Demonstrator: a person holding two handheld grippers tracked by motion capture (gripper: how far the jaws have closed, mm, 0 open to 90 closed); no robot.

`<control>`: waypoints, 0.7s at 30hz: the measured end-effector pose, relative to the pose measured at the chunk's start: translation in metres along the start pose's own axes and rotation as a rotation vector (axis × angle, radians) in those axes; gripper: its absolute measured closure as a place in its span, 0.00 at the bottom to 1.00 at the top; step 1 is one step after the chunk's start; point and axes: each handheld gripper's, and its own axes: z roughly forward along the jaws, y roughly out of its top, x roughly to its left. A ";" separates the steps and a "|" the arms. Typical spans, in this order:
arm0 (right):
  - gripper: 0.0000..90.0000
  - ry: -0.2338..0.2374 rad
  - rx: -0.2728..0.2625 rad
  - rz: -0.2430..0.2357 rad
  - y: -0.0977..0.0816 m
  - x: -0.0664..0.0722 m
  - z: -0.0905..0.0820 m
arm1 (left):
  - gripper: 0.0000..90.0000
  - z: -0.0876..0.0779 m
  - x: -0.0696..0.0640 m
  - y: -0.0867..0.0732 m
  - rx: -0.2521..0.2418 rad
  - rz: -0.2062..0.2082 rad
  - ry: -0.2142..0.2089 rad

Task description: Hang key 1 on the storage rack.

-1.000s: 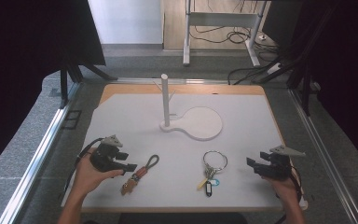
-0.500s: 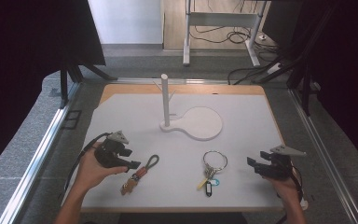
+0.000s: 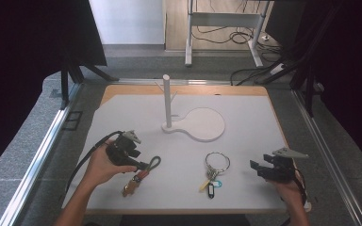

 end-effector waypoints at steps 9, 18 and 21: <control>0.36 0.010 0.006 -0.017 0.001 0.005 0.002 | 0.44 0.009 0.000 0.005 0.049 0.007 -0.009; 0.36 0.011 0.014 -0.021 0.001 0.005 0.003 | 0.46 0.025 0.001 0.009 0.135 0.004 -0.010; 0.36 0.009 0.013 -0.023 0.001 0.005 0.002 | 0.48 0.030 -0.001 0.008 0.167 -0.002 -0.006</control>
